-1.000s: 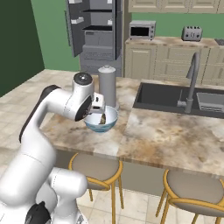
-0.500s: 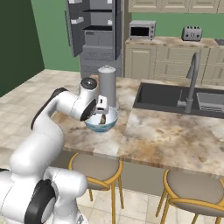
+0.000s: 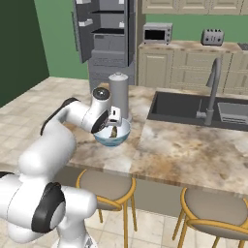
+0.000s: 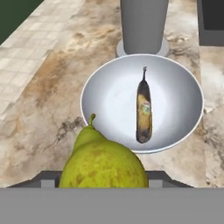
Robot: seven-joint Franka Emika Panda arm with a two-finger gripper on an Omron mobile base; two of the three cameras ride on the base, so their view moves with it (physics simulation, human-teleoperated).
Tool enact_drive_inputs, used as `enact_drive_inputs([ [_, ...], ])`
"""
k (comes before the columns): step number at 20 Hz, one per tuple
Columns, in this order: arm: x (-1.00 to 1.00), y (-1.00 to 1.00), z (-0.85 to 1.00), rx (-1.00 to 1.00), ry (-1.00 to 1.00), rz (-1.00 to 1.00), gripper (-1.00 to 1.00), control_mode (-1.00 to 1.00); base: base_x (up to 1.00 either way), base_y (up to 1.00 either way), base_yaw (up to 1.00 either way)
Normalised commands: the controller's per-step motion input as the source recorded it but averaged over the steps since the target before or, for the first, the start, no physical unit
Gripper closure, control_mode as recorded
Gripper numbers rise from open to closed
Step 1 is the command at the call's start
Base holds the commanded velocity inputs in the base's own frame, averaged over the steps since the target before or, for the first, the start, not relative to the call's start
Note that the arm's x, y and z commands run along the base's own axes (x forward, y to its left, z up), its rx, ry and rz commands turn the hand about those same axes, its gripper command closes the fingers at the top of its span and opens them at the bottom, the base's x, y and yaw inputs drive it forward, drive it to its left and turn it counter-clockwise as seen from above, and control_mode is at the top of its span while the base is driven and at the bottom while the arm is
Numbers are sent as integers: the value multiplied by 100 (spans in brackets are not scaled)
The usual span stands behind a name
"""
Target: Retrieve the banana and pear from the fridge and place them into the bowl on the dining table.
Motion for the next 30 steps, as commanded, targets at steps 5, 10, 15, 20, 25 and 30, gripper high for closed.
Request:
enact_drive_inputs([
  [5, 36, 0, -15, -1, 0, 0, 100, -100, 0, 0, 0],
  [10, 31, 0, -15, -2, 0, 0, 100, -100, 0, 0, 0],
  [15, 27, 0, -15, -2, 0, -2, 100, -100, 0, 0, 0],
  [20, 30, 0, -20, 0, 0, -1, 100, -100, 0, 0, 0],
  [25, 25, 0, -26, 0, 1, -1, 100, -100, 0, 0, 0],
  [30, 11, -5, -19, 0, 0, -2, 100, -100, 0, 0, 0],
])
